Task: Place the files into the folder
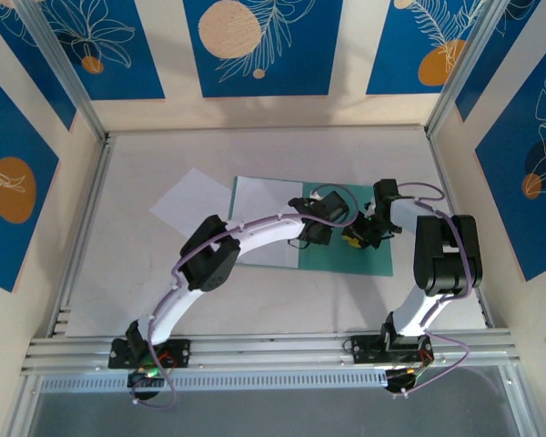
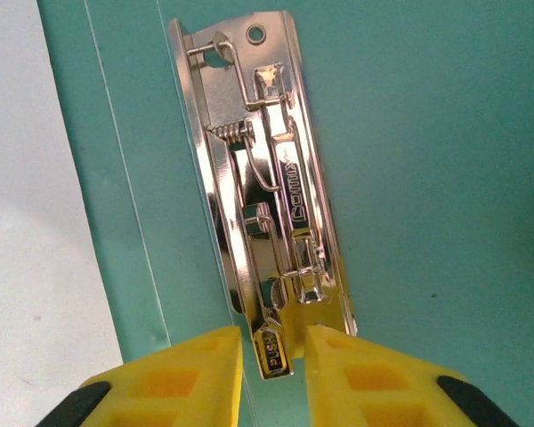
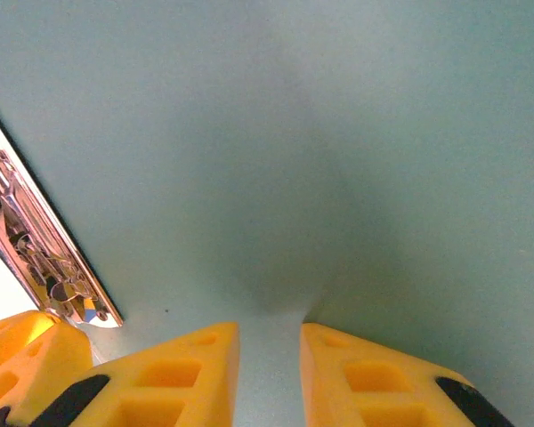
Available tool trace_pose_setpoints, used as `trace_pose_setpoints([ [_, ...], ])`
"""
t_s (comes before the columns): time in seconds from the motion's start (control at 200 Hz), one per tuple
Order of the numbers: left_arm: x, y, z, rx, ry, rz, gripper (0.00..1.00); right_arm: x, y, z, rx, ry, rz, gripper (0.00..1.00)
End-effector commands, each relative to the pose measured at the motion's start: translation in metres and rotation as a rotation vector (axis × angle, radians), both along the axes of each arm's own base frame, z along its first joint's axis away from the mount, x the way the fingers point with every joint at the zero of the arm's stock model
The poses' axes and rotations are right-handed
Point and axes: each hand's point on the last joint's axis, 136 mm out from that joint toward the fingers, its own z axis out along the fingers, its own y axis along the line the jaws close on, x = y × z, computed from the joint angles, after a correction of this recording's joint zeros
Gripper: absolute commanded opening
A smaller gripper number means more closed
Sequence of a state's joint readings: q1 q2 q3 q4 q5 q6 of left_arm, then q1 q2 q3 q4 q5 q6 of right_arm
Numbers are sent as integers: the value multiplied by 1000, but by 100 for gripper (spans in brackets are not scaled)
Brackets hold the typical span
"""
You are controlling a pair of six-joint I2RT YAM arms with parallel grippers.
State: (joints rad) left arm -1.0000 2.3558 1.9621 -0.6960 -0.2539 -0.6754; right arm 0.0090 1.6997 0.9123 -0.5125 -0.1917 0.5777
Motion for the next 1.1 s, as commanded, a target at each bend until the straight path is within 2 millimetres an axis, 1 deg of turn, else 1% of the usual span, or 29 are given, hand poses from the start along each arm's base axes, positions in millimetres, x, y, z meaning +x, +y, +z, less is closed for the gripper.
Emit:
trace_pose_setpoints([
  [0.0, -2, 1, 1, 31, -8, 7, 24, -2, 10, 3, 34, 19, 7, 27],
  [0.1, -2, 3, 0, 38, -6, 10, 24, -2, 12, 3, 31, 21, 12, 27],
  [0.125, -2, 3, -1, 38, -4, 11, 21, -2, 13, 4, 31, 21, 15, 26],
  [0.205, -3, 3, -2, 39, 0, 11, 19, -2, 13, 4, 31, 21, 14, 26],
  [0.32, -3, 6, -1, 50, -4, 15, 18, -4, 14, 5, 30, 21, 16, 26],
  [0.36, -3, 7, 0, 57, -6, 16, 19, -4, 14, 5, 32, 22, 16, 26],
  [0.45, -3, 10, 1, 69, -9, 20, 24, -4, 17, 7, 41, 17, 18, 26],
  [0.575, -3, 11, 3, 72, -9, 24, 25, -4, 21, 8, 47, 18, 25, 26],
  [0.78, -5, 14, 3, 80, -1, 31, 17, -4, 23, 7, 47, 18, 28, 26],
  [0.95, -6, 17, 2, 89, 3, 37, 15, -5, 24, 7, 47, 20, 30, 26],
  [1.035, -7, 18, 5, 93, 1, 37, 24, -5, 26, 7, 46, 18, 35, 26],
  [1.095, -7, 19, 5, 95, 2, 39, 25, -5, 26, 7, 45, 19, 34, 26],
])
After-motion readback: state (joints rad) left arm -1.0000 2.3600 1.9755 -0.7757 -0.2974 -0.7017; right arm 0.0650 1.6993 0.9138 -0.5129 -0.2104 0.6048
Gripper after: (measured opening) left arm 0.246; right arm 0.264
